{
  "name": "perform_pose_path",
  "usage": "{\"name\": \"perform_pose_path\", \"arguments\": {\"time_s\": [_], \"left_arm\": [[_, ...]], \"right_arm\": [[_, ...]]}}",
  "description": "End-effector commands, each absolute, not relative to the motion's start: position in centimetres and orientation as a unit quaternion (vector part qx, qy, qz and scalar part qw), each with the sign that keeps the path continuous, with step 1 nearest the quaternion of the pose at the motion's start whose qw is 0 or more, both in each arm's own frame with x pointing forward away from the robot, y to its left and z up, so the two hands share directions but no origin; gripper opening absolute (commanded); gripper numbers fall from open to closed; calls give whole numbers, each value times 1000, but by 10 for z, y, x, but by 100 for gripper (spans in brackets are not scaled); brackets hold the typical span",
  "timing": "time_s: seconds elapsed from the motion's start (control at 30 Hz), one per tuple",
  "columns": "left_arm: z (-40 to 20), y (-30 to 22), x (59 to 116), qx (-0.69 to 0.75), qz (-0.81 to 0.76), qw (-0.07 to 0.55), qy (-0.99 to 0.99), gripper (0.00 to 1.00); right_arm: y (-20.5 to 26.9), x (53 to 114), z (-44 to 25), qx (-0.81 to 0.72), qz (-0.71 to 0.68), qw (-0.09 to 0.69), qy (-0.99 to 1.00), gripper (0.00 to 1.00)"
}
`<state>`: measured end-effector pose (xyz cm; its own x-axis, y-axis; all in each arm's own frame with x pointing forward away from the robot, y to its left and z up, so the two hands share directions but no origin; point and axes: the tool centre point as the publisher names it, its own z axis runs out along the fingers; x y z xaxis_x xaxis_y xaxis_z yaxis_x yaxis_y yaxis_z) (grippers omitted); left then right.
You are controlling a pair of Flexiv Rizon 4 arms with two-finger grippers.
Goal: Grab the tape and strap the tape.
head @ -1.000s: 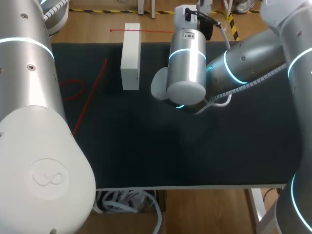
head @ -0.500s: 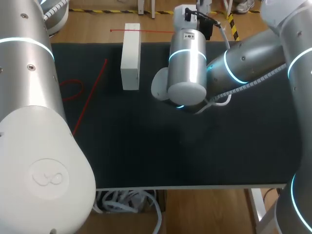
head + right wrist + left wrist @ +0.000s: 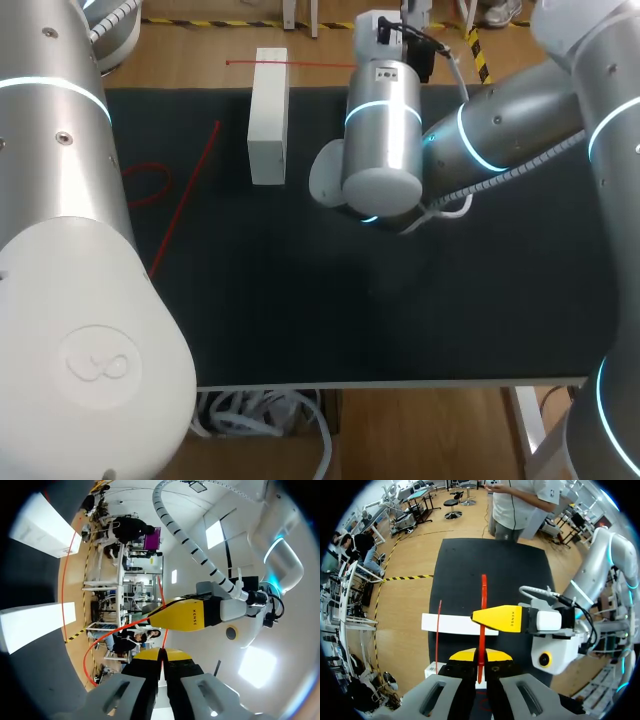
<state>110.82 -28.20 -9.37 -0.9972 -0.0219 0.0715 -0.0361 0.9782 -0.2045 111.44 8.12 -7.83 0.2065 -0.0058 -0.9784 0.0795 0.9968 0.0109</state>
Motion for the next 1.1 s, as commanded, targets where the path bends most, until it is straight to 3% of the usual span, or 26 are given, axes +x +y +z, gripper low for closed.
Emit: {"name": "perform_pose_path", "arguments": {"time_s": [0.03, 0.1, 0.13, 0.23, 0.27, 0.3, 1.0, 1.1], "left_arm": [[-91, -285, 1112, 14, 99, 39, -994, 0], [-91, -285, 1112, 14, 99, 39, -994, 0], [-91, -285, 1112, 14, 99, 39, -994, 0], [-91, -285, 1112, 14, 99, 39, -994, 0], [-91, -285, 1112, 14, 99, 39, -994, 0], [-91, -285, 1112, 14, 99, 39, -994, 0], [-91, -285, 1112, 14, 99, 39, -994, 0], [-91, -285, 1112, 14, 99, 39, -994, 0]], "right_arm": [[80, 1114, -74, 32, -28, 772, 634, 0], [79, 1114, -73, 34, -27, 771, 635, 0], [78, 1114, -73, 35, -26, 771, 636, 33], [77, 1114, -72, 37, -24, 769, 637, 68], [77, 1114, -72, 39, -22, 769, 638, 94], [76, 1114, -72, 41, -18, 767, 640, 100], [45, 1085, -50, 59, 124, 743, 655, 100], [31, 1078, -43, 61, 207, 714, 666, 100]]}}
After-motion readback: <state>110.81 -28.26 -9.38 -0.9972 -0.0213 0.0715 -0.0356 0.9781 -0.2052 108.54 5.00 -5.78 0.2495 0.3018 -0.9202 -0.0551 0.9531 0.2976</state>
